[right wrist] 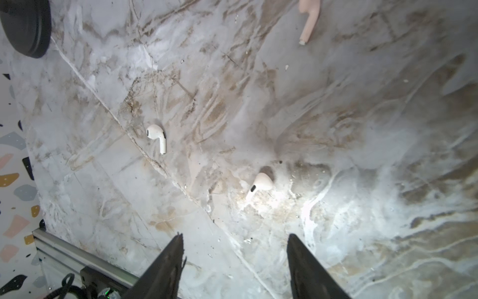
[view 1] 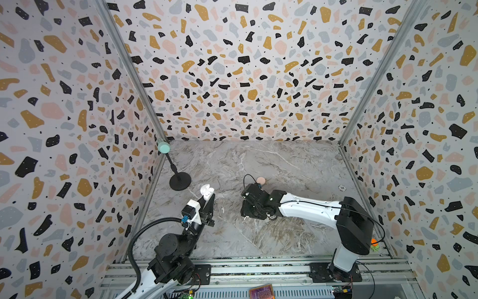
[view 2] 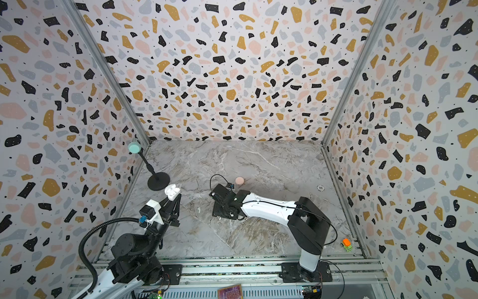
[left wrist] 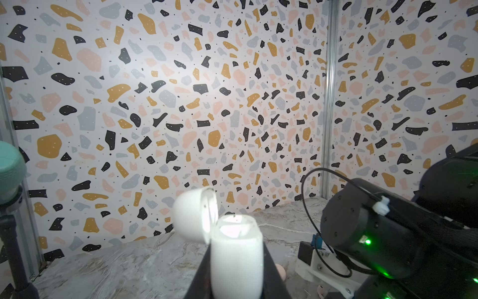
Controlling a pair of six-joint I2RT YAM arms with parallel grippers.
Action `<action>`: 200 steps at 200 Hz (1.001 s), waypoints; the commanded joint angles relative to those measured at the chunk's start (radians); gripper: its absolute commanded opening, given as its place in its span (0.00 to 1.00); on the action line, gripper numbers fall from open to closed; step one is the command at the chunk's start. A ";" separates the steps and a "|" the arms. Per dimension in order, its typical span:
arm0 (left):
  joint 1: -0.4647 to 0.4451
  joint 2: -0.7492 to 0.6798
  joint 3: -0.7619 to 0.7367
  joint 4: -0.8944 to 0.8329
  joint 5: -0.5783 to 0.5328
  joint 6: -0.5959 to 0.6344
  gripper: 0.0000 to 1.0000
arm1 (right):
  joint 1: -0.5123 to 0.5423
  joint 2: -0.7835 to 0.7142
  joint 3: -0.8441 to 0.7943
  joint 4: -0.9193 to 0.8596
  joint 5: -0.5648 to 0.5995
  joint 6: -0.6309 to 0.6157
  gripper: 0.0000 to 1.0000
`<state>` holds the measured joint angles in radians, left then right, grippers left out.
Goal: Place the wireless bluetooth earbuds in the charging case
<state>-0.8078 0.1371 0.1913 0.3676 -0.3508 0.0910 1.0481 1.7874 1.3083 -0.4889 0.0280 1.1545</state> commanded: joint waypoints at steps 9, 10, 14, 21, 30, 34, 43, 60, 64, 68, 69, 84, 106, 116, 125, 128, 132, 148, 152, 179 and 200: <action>0.006 -0.021 0.017 0.044 -0.005 0.001 0.00 | 0.037 0.110 0.152 -0.213 0.040 0.050 0.62; 0.006 -0.022 0.017 0.044 -0.005 0.001 0.00 | 0.037 0.111 0.157 -0.216 0.040 0.051 0.62; 0.006 -0.024 0.017 0.043 -0.004 0.001 0.00 | 0.041 0.121 0.166 -0.225 0.043 0.060 0.62; 0.006 -0.027 0.017 0.042 -0.001 -0.001 0.00 | 0.044 0.130 0.171 -0.221 0.047 0.067 0.61; 0.006 -0.030 0.017 0.041 0.001 -0.003 0.00 | 0.046 0.137 0.174 -0.218 0.046 0.074 0.61; 0.006 -0.032 0.017 0.039 0.001 -0.003 0.00 | 0.046 0.137 0.172 -0.220 0.048 0.082 0.60; 0.006 -0.035 0.018 0.038 0.003 -0.005 0.00 | 0.046 0.138 0.165 -0.210 0.055 0.095 0.60; 0.006 -0.039 0.017 0.038 0.006 -0.006 0.00 | 0.044 0.139 0.158 -0.212 0.066 0.123 0.58; 0.007 -0.038 0.017 0.037 0.006 -0.007 0.00 | 0.044 0.140 0.156 -0.213 0.068 0.128 0.58; 0.006 -0.038 0.018 0.037 0.007 -0.007 0.00 | 0.044 0.139 0.157 -0.217 0.073 0.134 0.58; 0.006 -0.038 0.018 0.037 0.007 -0.007 0.00 | 0.044 0.139 0.158 -0.218 0.074 0.136 0.58; 0.006 -0.040 0.019 0.036 0.009 -0.009 0.00 | 0.044 0.137 0.158 -0.221 0.091 0.159 0.58; 0.006 -0.045 0.019 0.036 0.009 -0.008 0.00 | 0.043 0.145 0.156 -0.225 0.110 0.181 0.58; 0.006 -0.047 0.019 0.033 0.009 -0.010 0.00 | 0.042 0.154 0.160 -0.227 0.110 0.182 0.58; 0.006 -0.050 0.019 0.031 0.009 -0.008 0.00 | 0.039 0.161 0.163 -0.228 0.106 0.183 0.56; 0.006 -0.050 0.019 0.031 0.009 -0.010 0.00 | 0.038 0.163 0.162 -0.227 0.107 0.183 0.55; 0.006 -0.050 0.019 0.030 0.010 -0.009 0.00 | 0.038 0.166 0.164 -0.227 0.106 0.182 0.54; 0.006 -0.050 0.019 0.031 0.009 -0.009 0.00 | 0.037 0.178 0.173 -0.227 0.105 0.179 0.52; 0.006 -0.051 0.019 0.031 0.010 -0.010 0.00 | 0.038 0.182 0.176 -0.228 0.105 0.179 0.52; 0.006 -0.051 0.019 0.030 0.009 -0.010 0.00 | 0.035 0.207 0.201 -0.247 0.107 0.175 0.52; 0.006 -0.054 0.019 0.028 0.008 -0.008 0.00 | 0.032 0.223 0.210 -0.245 0.104 0.168 0.51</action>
<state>-0.8074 0.0998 0.1913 0.3595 -0.3485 0.0883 1.0859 2.0006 1.4780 -0.6895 0.1112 1.3190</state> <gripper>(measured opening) 0.236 0.520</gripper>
